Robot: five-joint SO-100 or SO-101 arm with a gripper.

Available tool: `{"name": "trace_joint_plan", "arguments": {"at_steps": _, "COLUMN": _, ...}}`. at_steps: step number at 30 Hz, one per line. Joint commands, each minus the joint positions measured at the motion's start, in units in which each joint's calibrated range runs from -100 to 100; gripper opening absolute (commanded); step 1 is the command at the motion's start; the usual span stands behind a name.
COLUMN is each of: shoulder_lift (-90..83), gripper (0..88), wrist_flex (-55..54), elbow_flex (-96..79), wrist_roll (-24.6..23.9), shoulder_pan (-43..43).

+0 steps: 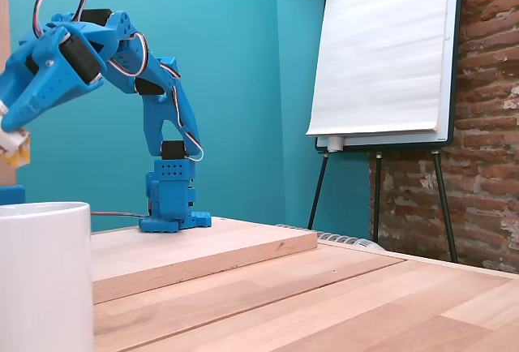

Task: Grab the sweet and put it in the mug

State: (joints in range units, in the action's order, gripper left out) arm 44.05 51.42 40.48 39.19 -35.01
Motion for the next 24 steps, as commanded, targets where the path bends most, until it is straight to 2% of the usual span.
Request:
{"name": "trace_joint_plan", "arguments": {"at_steps": 1, "shoulder_lift": -1.62, "gripper": 6.8, "wrist_flex": -1.10, "elbow_flex": 4.04, "wrist_roll": 0.10, "shoulder_pan": 0.22}}
{"name": "trace_joint_plan", "arguments": {"at_steps": 6, "shoulder_lift": -1.80, "gripper": 16.4, "wrist_flex": -1.10, "elbow_flex": 4.04, "wrist_roll": 0.10, "shoulder_pan": 0.15}}
{"name": "trace_joint_plan", "arguments": {"at_steps": 9, "shoulder_lift": -1.97, "gripper": 18.5, "wrist_flex": -1.10, "elbow_flex": 4.04, "wrist_roll": 0.10, "shoulder_pan": 0.08}}
{"name": "trace_joint_plan", "arguments": {"at_steps": 13, "shoulder_lift": -2.14, "gripper": 16.4, "wrist_flex": -1.10, "elbow_flex": 3.86, "wrist_roll": 0.10, "shoulder_pan": 0.22}}
{"name": "trace_joint_plan", "arguments": {"at_steps": 17, "shoulder_lift": -6.27, "gripper": 10.8, "wrist_flex": -1.02, "elbow_flex": -0.60, "wrist_roll": -0.39, "shoulder_pan": 0.22}}
{"name": "trace_joint_plan", "arguments": {"at_steps": 21, "shoulder_lift": -17.89, "gripper": 3.7, "wrist_flex": -1.02, "elbow_flex": -16.21, "wrist_roll": -0.39, "shoulder_pan": 0.51}}
{"name": "trace_joint_plan", "arguments": {"at_steps": 24, "shoulder_lift": -26.84, "gripper": 3.0, "wrist_flex": -1.99, "elbow_flex": -31.02, "wrist_roll": -0.34, "shoulder_pan": 2.33}}
